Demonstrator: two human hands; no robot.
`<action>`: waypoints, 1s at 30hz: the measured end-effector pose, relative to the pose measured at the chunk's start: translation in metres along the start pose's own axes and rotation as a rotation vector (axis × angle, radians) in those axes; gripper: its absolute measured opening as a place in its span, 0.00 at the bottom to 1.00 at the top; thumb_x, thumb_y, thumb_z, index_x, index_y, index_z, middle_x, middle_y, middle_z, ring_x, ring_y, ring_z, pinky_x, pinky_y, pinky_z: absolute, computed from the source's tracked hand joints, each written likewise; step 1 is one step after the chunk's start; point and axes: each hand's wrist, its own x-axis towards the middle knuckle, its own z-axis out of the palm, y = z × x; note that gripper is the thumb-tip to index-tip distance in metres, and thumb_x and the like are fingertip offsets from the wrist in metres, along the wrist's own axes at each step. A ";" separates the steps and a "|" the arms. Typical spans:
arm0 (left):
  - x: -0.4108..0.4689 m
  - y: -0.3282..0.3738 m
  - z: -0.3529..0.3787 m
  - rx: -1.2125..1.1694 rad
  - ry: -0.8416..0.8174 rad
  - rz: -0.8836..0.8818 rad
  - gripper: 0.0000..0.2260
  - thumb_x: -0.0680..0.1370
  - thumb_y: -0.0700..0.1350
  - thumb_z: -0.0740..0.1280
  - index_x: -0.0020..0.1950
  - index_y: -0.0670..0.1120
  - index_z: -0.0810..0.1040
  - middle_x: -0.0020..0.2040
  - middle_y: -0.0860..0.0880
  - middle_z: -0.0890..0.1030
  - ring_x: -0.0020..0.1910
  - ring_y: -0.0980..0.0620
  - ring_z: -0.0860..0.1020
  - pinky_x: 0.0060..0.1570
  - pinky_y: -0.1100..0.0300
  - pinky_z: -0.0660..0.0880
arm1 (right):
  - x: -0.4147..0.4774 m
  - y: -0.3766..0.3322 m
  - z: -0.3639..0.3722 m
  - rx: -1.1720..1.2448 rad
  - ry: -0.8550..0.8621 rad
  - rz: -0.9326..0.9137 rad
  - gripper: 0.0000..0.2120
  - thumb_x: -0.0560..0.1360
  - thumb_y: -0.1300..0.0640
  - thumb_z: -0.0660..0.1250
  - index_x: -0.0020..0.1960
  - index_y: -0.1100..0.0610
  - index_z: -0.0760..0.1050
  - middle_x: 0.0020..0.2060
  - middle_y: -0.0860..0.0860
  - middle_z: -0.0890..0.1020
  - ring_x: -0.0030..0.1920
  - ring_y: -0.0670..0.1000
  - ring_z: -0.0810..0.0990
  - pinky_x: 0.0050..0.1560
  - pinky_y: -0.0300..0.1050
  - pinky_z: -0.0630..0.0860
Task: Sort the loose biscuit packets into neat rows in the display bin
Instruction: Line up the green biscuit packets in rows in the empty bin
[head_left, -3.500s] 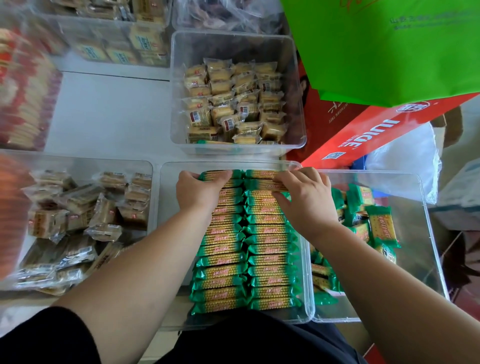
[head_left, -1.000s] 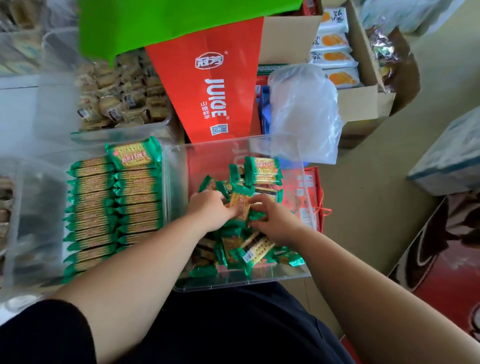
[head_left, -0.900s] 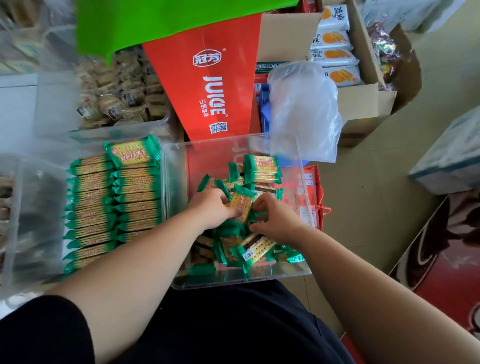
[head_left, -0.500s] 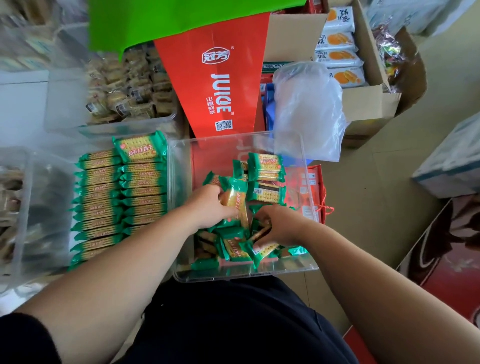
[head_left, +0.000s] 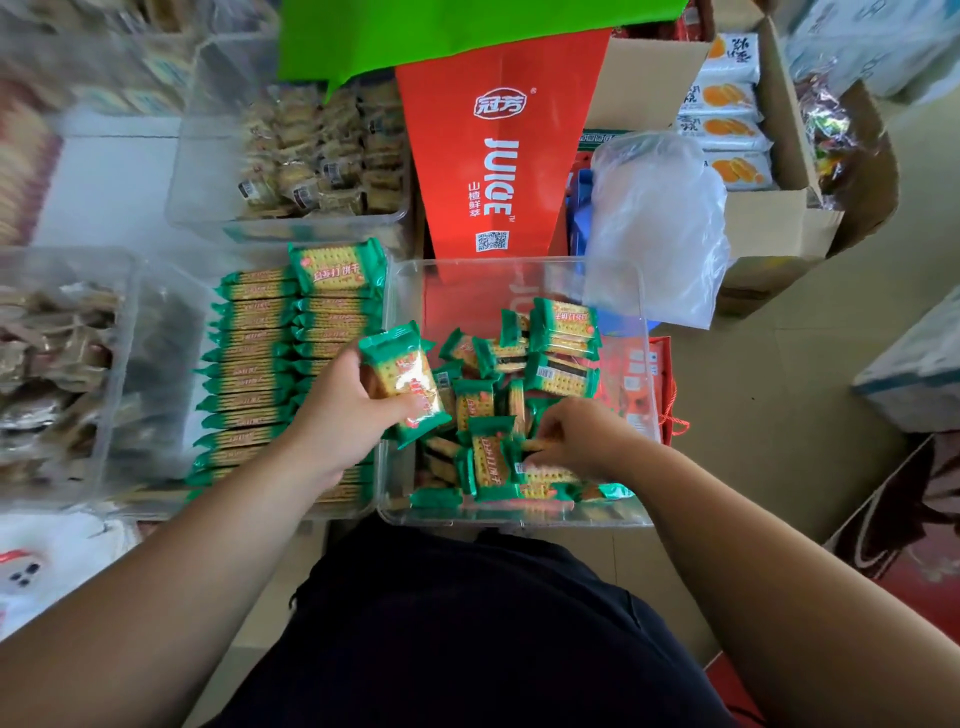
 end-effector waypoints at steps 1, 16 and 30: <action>-0.003 -0.001 -0.002 -0.026 0.025 -0.002 0.19 0.72 0.37 0.78 0.53 0.53 0.75 0.51 0.51 0.83 0.50 0.54 0.82 0.46 0.59 0.75 | 0.000 -0.002 0.000 0.077 0.024 -0.005 0.16 0.73 0.44 0.76 0.44 0.57 0.77 0.37 0.48 0.77 0.37 0.49 0.74 0.36 0.42 0.70; -0.018 -0.022 -0.024 -0.172 0.162 -0.086 0.18 0.74 0.37 0.75 0.60 0.49 0.74 0.55 0.47 0.82 0.54 0.49 0.81 0.48 0.55 0.75 | 0.016 -0.056 0.029 0.397 0.053 0.077 0.19 0.75 0.43 0.73 0.52 0.56 0.73 0.43 0.52 0.78 0.40 0.52 0.76 0.39 0.48 0.73; -0.024 -0.022 -0.037 -0.188 0.116 -0.095 0.15 0.76 0.37 0.73 0.56 0.50 0.74 0.54 0.47 0.83 0.54 0.50 0.81 0.55 0.51 0.77 | 0.005 -0.056 0.008 0.566 0.092 0.025 0.13 0.81 0.46 0.65 0.52 0.57 0.75 0.46 0.54 0.83 0.44 0.55 0.84 0.45 0.53 0.84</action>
